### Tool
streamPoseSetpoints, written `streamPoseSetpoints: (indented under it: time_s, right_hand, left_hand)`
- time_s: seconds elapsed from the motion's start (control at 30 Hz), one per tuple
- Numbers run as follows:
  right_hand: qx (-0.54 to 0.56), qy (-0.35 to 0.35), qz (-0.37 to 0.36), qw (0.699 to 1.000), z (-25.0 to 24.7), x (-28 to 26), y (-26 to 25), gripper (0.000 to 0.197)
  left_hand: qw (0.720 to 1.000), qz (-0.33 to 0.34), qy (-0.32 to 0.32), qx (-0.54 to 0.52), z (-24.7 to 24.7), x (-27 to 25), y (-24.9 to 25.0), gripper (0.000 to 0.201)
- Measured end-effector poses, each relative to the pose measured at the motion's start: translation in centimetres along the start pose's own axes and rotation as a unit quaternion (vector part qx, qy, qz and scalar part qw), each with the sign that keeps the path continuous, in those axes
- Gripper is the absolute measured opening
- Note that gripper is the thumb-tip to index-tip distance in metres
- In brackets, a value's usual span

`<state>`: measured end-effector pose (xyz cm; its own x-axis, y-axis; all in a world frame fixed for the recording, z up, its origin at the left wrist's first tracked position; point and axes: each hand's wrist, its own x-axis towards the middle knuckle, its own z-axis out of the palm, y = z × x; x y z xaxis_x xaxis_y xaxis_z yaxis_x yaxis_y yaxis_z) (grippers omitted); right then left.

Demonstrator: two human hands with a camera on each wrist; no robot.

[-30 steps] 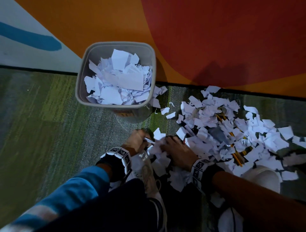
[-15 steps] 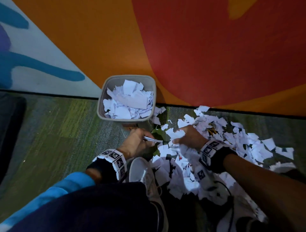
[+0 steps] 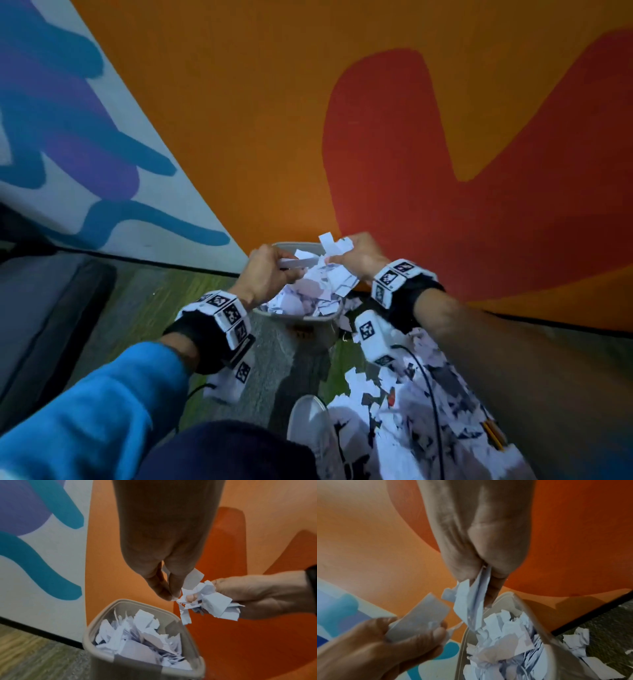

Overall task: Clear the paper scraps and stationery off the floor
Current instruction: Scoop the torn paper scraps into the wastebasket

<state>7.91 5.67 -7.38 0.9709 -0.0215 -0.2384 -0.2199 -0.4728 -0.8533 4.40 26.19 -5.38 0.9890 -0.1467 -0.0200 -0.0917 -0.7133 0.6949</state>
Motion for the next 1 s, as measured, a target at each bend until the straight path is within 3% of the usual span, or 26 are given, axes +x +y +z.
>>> streamPoseSetpoints:
  time_s: [0.07, 0.17, 0.27, 0.53, 0.63, 0.77, 0.87, 1.0]
  right_hand:
    - [-0.002, -0.004, 0.0, 1.0, 1.6, 0.3, -1.1, 0.025]
    - [-0.015, -0.082, 0.021, 0.996, 2.7, 0.5, -1.8, 0.063]
    - [-0.074, -0.131, 0.041, 0.988, 1.4, -0.3, -1.7, 0.075]
    - [-0.065, -0.117, 0.03, 0.991, -6.6, -8.7, -0.8, 0.038]
    - [-0.096, -0.145, 0.017, 0.985, -8.6, -13.3, 0.3, 0.034]
    - [-0.095, -0.199, 0.049, 0.974, -9.1, -17.2, 4.7, 0.025]
    - [-0.104, -0.227, 0.102, 0.963, -8.5, -18.6, 9.8, 0.024]
    - [-0.156, -0.237, 0.198, 0.938, -6.3, -18.2, 18.8, 0.042]
  left_hand:
    - [0.996, 0.0, -0.032, 0.078, -0.4, 1.3, -0.3, 0.017]
    - [0.981, 0.001, -0.129, 0.143, -1.3, 2.3, 0.2, 0.04]
    - [0.973, 0.014, -0.151, 0.176, -2.7, 2.2, 1.6, 0.046]
    - [0.972, 0.046, -0.17, 0.157, -4.2, -1.8, 7.4, 0.033]
    - [0.976, 0.043, -0.169, 0.13, -1.7, -5.2, 9.6, 0.031]
    - [0.963, 0.045, -0.226, 0.138, 4.0, -9.6, 10.1, 0.028]
    - [0.945, 0.048, -0.284, 0.151, 9.1, -11.6, 8.5, 0.026]
    - [0.937, -0.022, -0.319, 0.138, 14.9, -13.5, 4.8, 0.044]
